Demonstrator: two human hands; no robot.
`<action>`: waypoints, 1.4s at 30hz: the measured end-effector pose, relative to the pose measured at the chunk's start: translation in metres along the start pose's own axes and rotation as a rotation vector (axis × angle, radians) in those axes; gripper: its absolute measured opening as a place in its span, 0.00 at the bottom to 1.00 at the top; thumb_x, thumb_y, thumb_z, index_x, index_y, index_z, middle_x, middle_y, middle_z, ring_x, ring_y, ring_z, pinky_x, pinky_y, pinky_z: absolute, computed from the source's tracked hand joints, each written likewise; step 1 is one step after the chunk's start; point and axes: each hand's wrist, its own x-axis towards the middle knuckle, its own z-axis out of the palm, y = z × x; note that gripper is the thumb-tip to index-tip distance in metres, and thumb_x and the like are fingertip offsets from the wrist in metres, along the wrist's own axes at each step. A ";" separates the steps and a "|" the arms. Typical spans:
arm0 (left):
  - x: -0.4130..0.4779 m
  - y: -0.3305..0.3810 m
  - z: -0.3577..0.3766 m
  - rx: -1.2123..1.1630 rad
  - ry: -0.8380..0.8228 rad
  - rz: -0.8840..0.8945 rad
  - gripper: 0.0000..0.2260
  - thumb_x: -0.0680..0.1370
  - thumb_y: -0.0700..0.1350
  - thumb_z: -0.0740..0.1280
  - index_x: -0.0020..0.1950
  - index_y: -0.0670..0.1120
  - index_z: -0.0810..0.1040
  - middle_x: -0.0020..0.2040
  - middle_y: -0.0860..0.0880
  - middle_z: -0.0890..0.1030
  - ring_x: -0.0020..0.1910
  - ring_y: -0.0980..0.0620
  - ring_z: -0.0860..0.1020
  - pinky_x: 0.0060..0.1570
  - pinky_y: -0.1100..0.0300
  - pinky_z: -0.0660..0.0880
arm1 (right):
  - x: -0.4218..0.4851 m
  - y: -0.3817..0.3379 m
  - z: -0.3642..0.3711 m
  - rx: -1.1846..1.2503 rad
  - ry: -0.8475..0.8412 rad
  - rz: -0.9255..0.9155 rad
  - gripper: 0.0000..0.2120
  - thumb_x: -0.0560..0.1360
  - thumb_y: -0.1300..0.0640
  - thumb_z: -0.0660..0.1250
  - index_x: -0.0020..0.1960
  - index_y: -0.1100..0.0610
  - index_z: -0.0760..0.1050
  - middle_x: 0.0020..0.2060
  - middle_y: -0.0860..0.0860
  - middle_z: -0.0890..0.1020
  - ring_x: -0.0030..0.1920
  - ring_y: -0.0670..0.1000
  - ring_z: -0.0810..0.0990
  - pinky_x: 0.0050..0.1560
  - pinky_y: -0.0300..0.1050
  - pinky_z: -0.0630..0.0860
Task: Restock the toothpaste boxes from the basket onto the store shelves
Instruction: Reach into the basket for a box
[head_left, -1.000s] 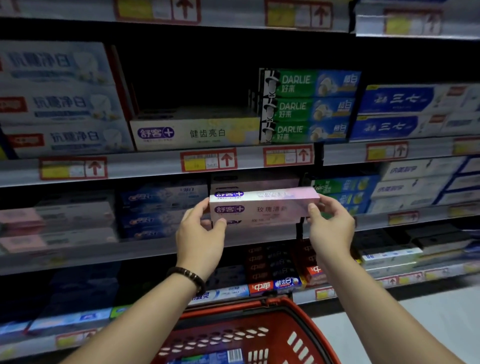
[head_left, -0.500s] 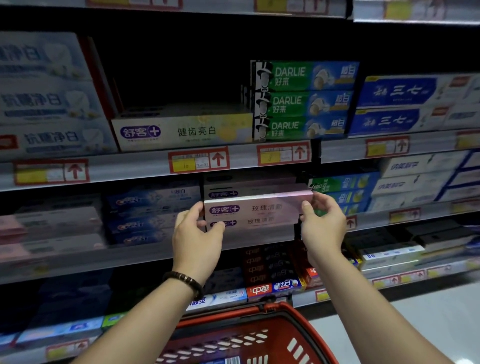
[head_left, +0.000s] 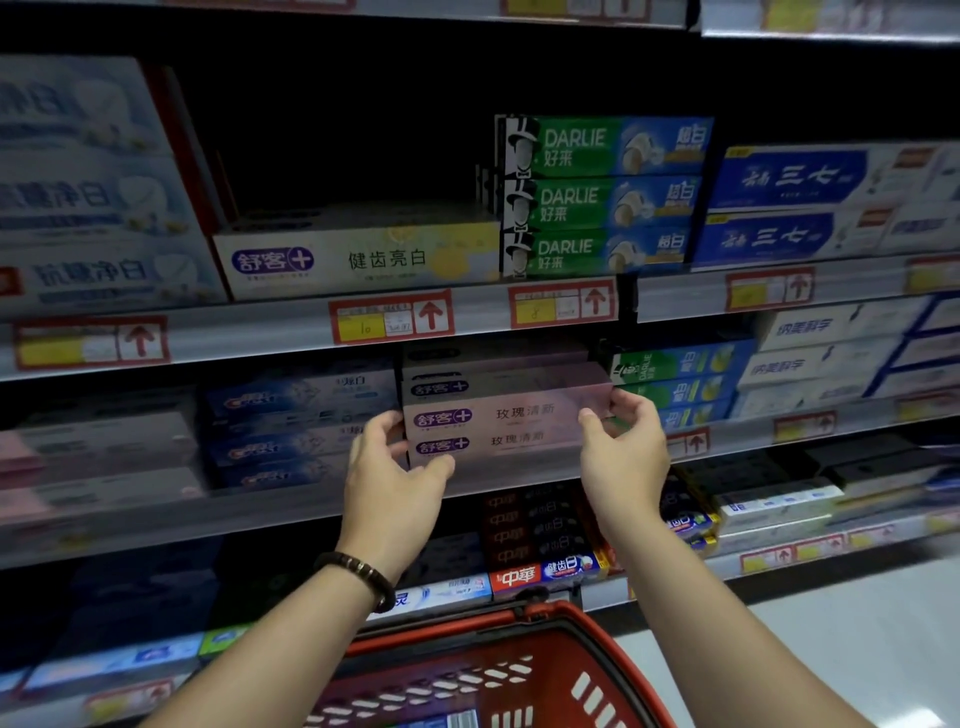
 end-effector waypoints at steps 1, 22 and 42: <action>-0.001 0.000 0.000 -0.001 -0.004 0.006 0.31 0.76 0.42 0.76 0.77 0.51 0.68 0.70 0.52 0.73 0.54 0.69 0.73 0.51 0.72 0.71 | -0.003 0.001 0.001 -0.027 0.013 -0.010 0.15 0.80 0.54 0.73 0.65 0.50 0.75 0.62 0.49 0.79 0.58 0.50 0.80 0.57 0.45 0.75; -0.011 0.005 0.010 -0.072 -0.155 0.009 0.40 0.76 0.38 0.76 0.83 0.47 0.59 0.73 0.58 0.62 0.70 0.60 0.67 0.76 0.54 0.67 | -0.012 0.000 0.006 -0.155 -0.162 -0.069 0.26 0.80 0.54 0.72 0.76 0.53 0.73 0.69 0.48 0.78 0.65 0.49 0.79 0.70 0.56 0.76; -0.005 0.000 0.008 0.035 -0.202 -0.037 0.42 0.76 0.45 0.77 0.84 0.48 0.57 0.75 0.57 0.60 0.65 0.59 0.67 0.72 0.56 0.70 | -0.003 -0.002 0.000 -0.187 -0.161 -0.017 0.31 0.79 0.53 0.74 0.78 0.50 0.68 0.68 0.51 0.71 0.61 0.53 0.79 0.63 0.50 0.76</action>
